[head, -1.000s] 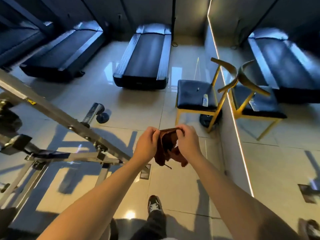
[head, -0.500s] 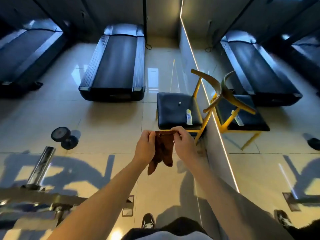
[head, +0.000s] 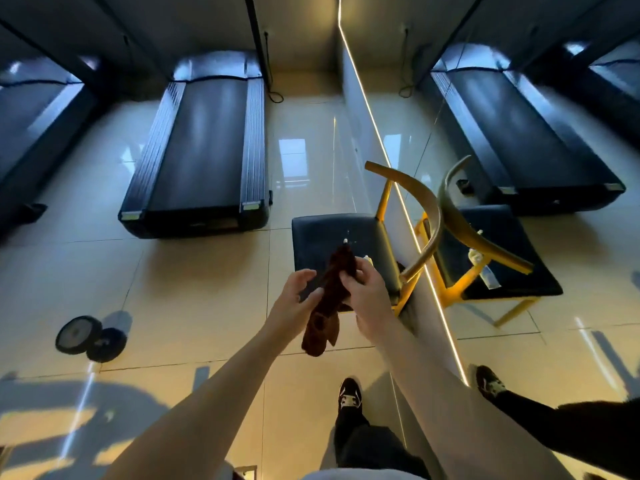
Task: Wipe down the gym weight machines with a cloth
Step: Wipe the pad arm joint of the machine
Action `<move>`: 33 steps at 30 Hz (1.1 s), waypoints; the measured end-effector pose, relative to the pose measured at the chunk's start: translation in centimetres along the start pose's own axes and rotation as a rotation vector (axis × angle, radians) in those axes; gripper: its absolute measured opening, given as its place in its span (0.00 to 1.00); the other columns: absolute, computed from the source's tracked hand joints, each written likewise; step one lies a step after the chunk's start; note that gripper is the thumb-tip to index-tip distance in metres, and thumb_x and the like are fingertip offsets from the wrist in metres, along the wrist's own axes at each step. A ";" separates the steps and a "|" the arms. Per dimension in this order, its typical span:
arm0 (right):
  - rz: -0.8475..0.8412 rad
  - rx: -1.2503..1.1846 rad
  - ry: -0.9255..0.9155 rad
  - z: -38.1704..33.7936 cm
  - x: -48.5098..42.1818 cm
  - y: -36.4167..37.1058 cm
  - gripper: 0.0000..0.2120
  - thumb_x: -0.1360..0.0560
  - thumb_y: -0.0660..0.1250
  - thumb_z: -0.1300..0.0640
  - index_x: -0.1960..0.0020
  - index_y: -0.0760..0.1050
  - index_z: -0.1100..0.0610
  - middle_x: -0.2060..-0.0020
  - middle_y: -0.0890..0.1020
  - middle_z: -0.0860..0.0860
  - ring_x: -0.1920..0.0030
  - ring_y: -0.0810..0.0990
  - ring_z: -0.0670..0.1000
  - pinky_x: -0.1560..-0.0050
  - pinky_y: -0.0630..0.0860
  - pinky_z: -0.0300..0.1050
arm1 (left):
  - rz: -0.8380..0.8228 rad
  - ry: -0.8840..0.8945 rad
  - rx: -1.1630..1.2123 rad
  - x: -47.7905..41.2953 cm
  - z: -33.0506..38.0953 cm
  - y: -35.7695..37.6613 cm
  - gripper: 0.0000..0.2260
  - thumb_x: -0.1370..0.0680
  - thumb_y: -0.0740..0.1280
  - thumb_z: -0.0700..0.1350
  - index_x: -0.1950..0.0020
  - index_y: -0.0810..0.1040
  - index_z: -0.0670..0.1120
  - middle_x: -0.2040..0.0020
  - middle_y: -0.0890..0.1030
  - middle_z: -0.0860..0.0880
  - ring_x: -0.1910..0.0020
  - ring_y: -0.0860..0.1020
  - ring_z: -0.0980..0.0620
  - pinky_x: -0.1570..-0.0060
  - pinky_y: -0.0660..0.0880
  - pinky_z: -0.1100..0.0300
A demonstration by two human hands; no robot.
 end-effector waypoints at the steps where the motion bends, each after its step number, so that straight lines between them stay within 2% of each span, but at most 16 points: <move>1: -0.004 -0.057 0.045 -0.3 -1.9 -0.6 0.09 0.16 0.62 0.55 0.37 0.75 0.49 0.46 0.83 0.51 0.42 0.82 0.53 0.36 0.78 0.58 | -0.078 -0.087 0.030 -1.5 -0.9 0.7 0.15 0.17 0.64 0.53 0.32 0.70 0.49 0.40 0.78 0.53 0.44 0.80 0.58 0.55 0.75 0.74; 4: 0.015 -0.058 0.105 -1.7 -7.1 -2.2 0.10 0.15 0.60 0.54 0.36 0.74 0.48 0.44 0.82 0.51 0.41 0.80 0.55 0.37 0.79 0.56 | -0.154 -0.178 0.015 -6.2 -1.3 1.7 0.15 0.18 0.64 0.54 0.37 0.76 0.46 0.46 0.81 0.46 0.50 0.83 0.56 0.56 0.77 0.70; 7: 0.085 0.025 0.155 -2.6 -11.8 -3.9 0.17 0.15 0.60 0.52 0.27 0.69 0.47 0.38 0.77 0.47 0.36 0.76 0.53 0.32 0.74 0.58 | -0.026 -0.192 0.035 -11.0 -0.6 1.4 0.15 0.20 0.66 0.56 0.41 0.78 0.45 0.50 0.82 0.45 0.51 0.83 0.50 0.58 0.79 0.65; 10: 0.021 0.077 0.275 -1.4 -15.5 -4.3 0.32 0.19 0.65 0.45 0.20 0.54 0.41 0.28 0.67 0.47 0.28 0.67 0.54 0.26 0.66 0.61 | 0.088 -0.240 0.118 -15.2 -1.3 1.3 0.17 0.21 0.67 0.62 0.41 0.78 0.50 0.48 0.82 0.48 0.47 0.82 0.48 0.47 0.82 0.55; 12: -0.066 0.082 0.362 0.0 -17.6 -3.8 0.35 0.22 0.69 0.44 0.23 0.53 0.36 0.28 0.66 0.49 0.29 0.68 0.57 0.27 0.67 0.60 | 0.104 -0.258 0.193 -17.9 -2.0 1.4 0.17 0.22 0.66 0.62 0.41 0.78 0.51 0.46 0.82 0.48 0.44 0.81 0.47 0.42 0.81 0.50; 14: -0.160 0.052 0.405 0.8 -19.3 -2.7 0.31 0.21 0.70 0.49 0.25 0.58 0.36 0.33 0.70 0.50 0.33 0.71 0.56 0.36 0.73 0.53 | 0.088 -0.290 0.265 -20.5 -2.4 1.3 0.17 0.21 0.66 0.60 0.39 0.79 0.50 0.45 0.83 0.47 0.43 0.81 0.45 0.40 0.80 0.48; 16: -0.225 0.082 0.379 0.9 -21.2 -1.8 0.27 0.21 0.69 0.56 0.28 0.63 0.39 0.37 0.75 0.50 0.37 0.74 0.54 0.46 0.74 0.44 | 0.054 -0.319 0.329 -22.9 -3.0 0.7 0.17 0.21 0.67 0.56 0.38 0.79 0.47 0.44 0.83 0.46 0.42 0.81 0.44 0.39 0.79 0.46; 18: -0.207 0.195 0.317 1.1 -23.5 -1.3 0.23 0.20 0.67 0.60 0.29 0.68 0.43 0.38 0.78 0.50 0.36 0.75 0.54 0.40 0.78 0.48 | -0.001 -0.345 0.388 -25.2 -3.9 -0.2 0.16 0.20 0.68 0.52 0.35 0.77 0.46 0.43 0.83 0.45 0.40 0.81 0.44 0.39 0.79 0.44; 20: -0.180 0.342 0.257 1.3 -25.9 -0.4 0.20 0.19 0.64 0.61 0.30 0.72 0.46 0.38 0.78 0.49 0.35 0.75 0.52 0.33 0.76 0.53 | -0.051 -0.357 0.435 -27.6 -4.6 -1.2 0.18 0.20 0.70 0.49 0.33 0.74 0.46 0.42 0.82 0.44 0.40 0.81 0.43 0.39 0.79 0.44; 22: -0.157 0.459 0.235 2.0 -28.3 0.6 0.15 0.17 0.62 0.58 0.32 0.77 0.50 0.38 0.79 0.48 0.36 0.76 0.50 0.33 0.76 0.52 | -0.067 -0.379 0.456 -30.0 -5.3 -2.4 0.20 0.21 0.71 0.47 0.31 0.70 0.48 0.41 0.81 0.43 0.40 0.81 0.43 0.40 0.80 0.45; 24: -0.094 0.519 0.241 2.7 -30.6 1.2 0.13 0.17 0.62 0.56 0.35 0.79 0.53 0.35 0.75 0.49 0.36 0.75 0.49 0.34 0.76 0.48 | -0.085 -0.395 0.461 -32.3 -6.1 -3.5 0.24 0.22 0.73 0.46 0.29 0.67 0.51 0.39 0.80 0.44 0.40 0.81 0.44 0.40 0.79 0.46; 27: -0.037 0.532 0.297 3.9 -33.4 1.7 0.13 0.16 0.60 0.56 0.34 0.77 0.54 0.28 0.70 0.48 0.29 0.69 0.50 0.31 0.71 0.49 | -0.237 -0.425 0.416 -34.9 -7.4 -4.1 0.28 0.24 0.74 0.41 0.26 0.70 0.50 0.35 0.77 0.46 0.37 0.79 0.44 0.36 0.77 0.45; 29: -0.041 0.487 0.333 4.7 -34.9 2.2 0.12 0.15 0.58 0.55 0.34 0.75 0.50 0.33 0.75 0.47 0.31 0.72 0.50 0.33 0.73 0.47 | -0.292 -0.392 0.263 -36.3 -8.1 -4.5 0.24 0.24 0.74 0.40 0.29 0.74 0.50 0.37 0.78 0.48 0.37 0.78 0.47 0.36 0.78 0.48; 31: -0.037 0.435 0.372 5.5 -36.1 2.7 0.10 0.15 0.56 0.54 0.40 0.75 0.46 0.45 0.80 0.48 0.41 0.78 0.49 0.45 0.76 0.43 | -0.247 -0.303 0.073 -38.0 -8.3 -5.2 0.15 0.21 0.71 0.43 0.34 0.79 0.51 0.43 0.82 0.51 0.42 0.80 0.52 0.39 0.79 0.51; 33: -0.021 0.431 0.388 6.5 -37.2 2.9 0.09 0.14 0.55 0.51 0.42 0.73 0.45 0.49 0.80 0.47 0.45 0.78 0.48 0.45 0.76 0.44 | -0.191 -0.261 -0.043 -39.5 -9.1 -5.5 0.07 0.20 0.69 0.47 0.42 0.83 0.52 0.50 0.84 0.54 0.47 0.81 0.56 0.44 0.81 0.55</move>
Point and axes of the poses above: each hand's wrist, its own x-axis away from the middle knuckle, its own y-axis out of the palm, z = x × y, the point moved 7 cm from there along -x, towards the middle knuckle
